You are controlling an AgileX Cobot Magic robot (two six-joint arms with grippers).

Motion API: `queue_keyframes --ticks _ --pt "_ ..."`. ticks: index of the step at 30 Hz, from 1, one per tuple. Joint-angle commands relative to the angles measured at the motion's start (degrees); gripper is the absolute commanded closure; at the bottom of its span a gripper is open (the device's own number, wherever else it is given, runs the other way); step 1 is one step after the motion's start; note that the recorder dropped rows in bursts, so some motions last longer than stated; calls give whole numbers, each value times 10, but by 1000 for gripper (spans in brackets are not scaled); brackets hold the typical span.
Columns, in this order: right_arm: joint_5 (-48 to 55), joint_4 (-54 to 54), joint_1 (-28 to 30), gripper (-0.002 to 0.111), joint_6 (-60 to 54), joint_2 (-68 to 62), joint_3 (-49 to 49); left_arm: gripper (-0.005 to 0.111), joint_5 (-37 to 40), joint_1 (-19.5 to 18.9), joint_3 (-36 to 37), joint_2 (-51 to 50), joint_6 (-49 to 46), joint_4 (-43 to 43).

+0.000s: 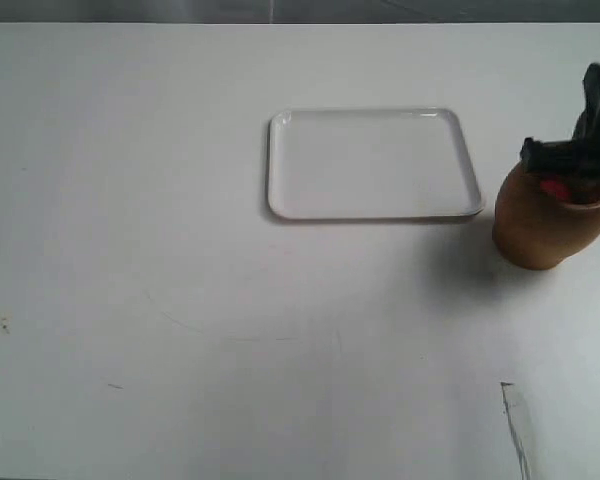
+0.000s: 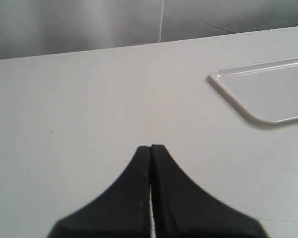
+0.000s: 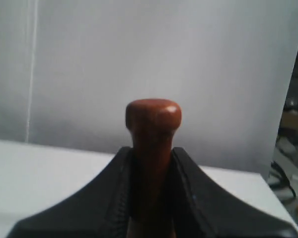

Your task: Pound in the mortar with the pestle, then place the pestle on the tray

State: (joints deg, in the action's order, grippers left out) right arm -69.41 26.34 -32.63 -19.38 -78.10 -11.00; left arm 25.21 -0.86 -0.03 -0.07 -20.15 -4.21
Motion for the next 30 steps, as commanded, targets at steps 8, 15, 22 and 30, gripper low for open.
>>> queue_keyframes --ticks 8,15,22,30 --pt "-6 -12 1 108 -23 97 2 107 -2 4 0 1 5 4" --pt "-6 -3 1 108 -8 -27 2 107 -2 4 0 1 5 4" --pt "-6 -3 1 108 18 -122 2 107 -2 4 0 1 5 4" --pt "-6 8 1 108 18 -115 -4 107 -2 4 0 1 5 4"
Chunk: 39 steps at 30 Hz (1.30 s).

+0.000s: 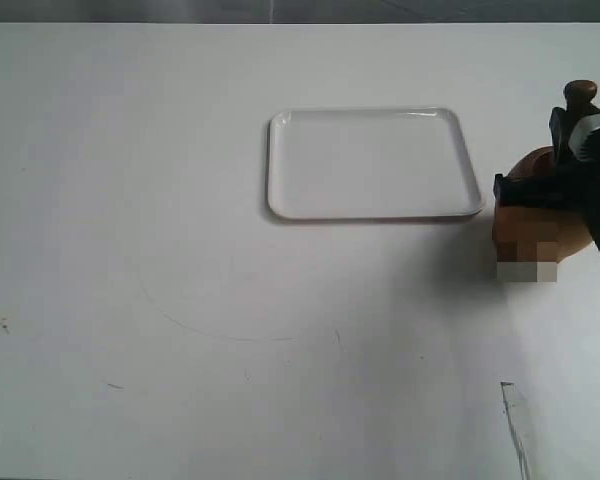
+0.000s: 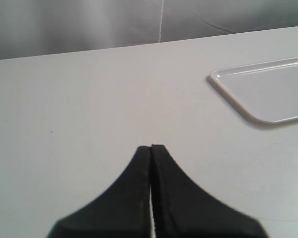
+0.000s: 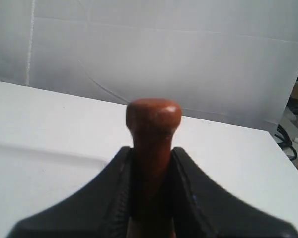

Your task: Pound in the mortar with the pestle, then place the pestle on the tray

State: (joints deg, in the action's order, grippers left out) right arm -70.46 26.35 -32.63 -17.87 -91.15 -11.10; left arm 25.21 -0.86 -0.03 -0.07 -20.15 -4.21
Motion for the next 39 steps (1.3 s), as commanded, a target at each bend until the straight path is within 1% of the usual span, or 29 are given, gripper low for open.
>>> queue_keyframes --ticks 1,11,13,16,19,25,30,39 --pt "5 8 1 108 2 30 -4 107 -2 4 0 1 5 4" --pt "5 -20 1 108 -14 247 -10 107 -2 4 0 1 5 4" --pt "5 -20 1 108 -29 276 -10 107 -2 4 0 1 5 4" --pt "43 -20 1 108 -60 285 -10 107 -2 4 0 1 5 4" --pt "64 -18 1 108 -70 271 -10 107 -2 4 0 1 5 4" --pt "46 -14 1 108 -72 202 -10 107 -2 4 0 1 5 4" --pt "15 18 1 108 -32 118 -10 107 -2 4 0 1 5 4" --pt "5 16 1 108 11 -21 -10 107 -2 4 0 1 5 4"
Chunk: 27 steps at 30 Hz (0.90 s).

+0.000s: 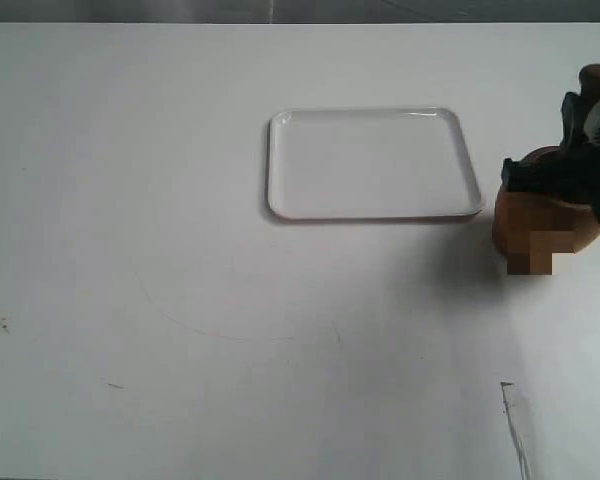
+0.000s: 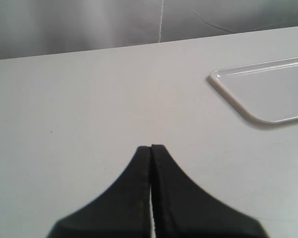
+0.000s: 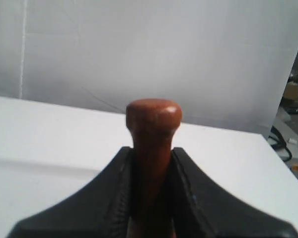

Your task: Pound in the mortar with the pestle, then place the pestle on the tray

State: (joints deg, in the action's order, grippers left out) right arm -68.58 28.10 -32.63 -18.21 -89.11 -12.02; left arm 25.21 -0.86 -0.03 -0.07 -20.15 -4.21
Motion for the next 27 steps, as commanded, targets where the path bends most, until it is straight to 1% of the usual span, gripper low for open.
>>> queue_keyframes --ticks 1,6,10,15,20,21,23,24,25,27 --pt "-14 -2 1 108 19 -50 -1 107 -2 4 0 1 5 4" --pt "-14 -1 1 108 19 -53 -1 107 -2 4 0 1 5 4" --pt "-14 5 1 108 19 -14 -1 107 -2 4 0 1 5 4" --pt "-14 -19 1 108 2 118 -1 107 -2 4 0 1 5 4" --pt "-14 -46 1 108 0 221 -1 107 -2 4 0 1 5 4" --pt "-14 -46 1 108 -15 246 -1 107 -2 4 0 1 5 4" --pt "-10 -46 1 108 -48 253 -1 107 -2 4 0 1 5 4" --pt "11 -44 1 108 -57 250 -1 107 -2 4 0 1 5 4" --pt "28 -41 1 108 -71 236 -1 107 -2 4 0 1 5 4" --pt "27 -41 1 108 -75 200 -1 107 -2 4 0 1 5 4"
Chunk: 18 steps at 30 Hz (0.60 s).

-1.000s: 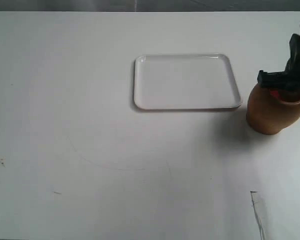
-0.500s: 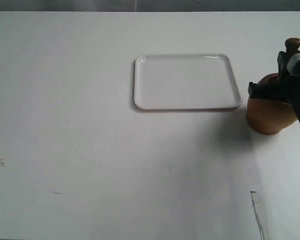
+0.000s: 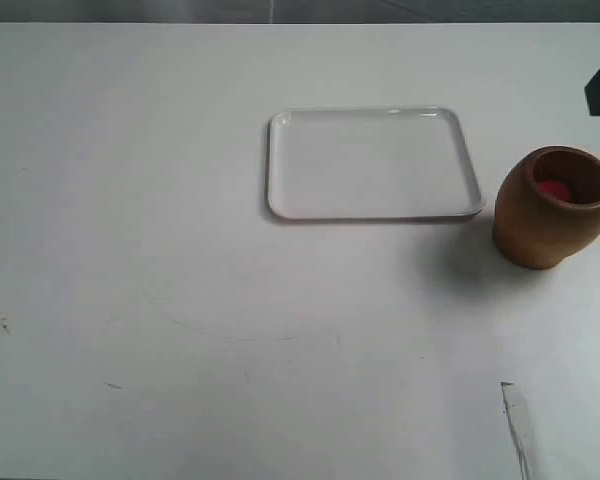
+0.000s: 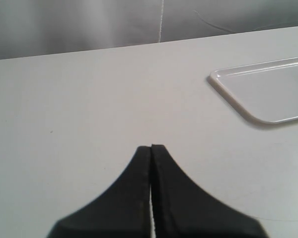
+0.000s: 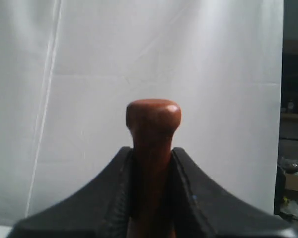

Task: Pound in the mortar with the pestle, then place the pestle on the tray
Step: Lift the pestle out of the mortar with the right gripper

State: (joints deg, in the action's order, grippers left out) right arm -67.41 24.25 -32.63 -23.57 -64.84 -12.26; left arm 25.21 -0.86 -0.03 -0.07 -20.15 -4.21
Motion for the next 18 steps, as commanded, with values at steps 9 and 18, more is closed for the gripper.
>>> queue_keyframes --ticks 9,18 --pt "-21 34 1 108 7 -219 1 107 -2 4 0 1 5 4" --pt "-26 24 1 108 43 -308 1 107 -2 4 0 1 5 4"
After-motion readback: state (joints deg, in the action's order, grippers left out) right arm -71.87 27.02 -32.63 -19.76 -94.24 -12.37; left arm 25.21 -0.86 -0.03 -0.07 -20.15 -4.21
